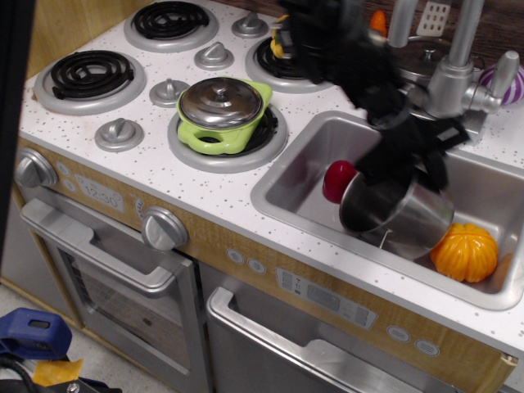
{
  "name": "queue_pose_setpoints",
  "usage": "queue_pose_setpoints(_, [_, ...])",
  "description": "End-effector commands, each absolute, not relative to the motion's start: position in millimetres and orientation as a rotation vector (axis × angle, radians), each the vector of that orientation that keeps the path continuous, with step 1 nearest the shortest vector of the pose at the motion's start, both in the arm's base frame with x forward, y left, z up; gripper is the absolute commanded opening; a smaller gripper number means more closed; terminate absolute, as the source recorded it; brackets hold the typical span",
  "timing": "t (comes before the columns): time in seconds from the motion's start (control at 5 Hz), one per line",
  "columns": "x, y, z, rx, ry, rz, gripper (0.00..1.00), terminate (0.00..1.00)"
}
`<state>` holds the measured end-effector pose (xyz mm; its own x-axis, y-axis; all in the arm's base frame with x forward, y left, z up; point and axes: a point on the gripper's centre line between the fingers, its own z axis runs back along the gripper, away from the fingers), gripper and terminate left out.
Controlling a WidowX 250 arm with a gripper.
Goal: Flip pot upright in sink
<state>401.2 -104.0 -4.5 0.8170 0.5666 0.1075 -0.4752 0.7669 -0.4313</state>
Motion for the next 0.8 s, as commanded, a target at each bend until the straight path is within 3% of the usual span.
queue_pose_setpoints(0.0, [407.1, -114.4, 21.2, -0.104, -0.393, 0.464, 0.0, 0.0])
queue_pose_setpoints(0.2, [407.7, -116.8, 8.8, -0.004, -0.444, 0.432, 0.0, 0.0])
queue_pose_setpoints(0.4, [409.1, -114.5, 2.7, -0.009, -0.433, 0.392, 1.0, 0.0])
queue_pose_setpoints(0.6, [410.6, -111.9, 0.1, -0.049, -0.418, 0.385, 1.0, 0.0])
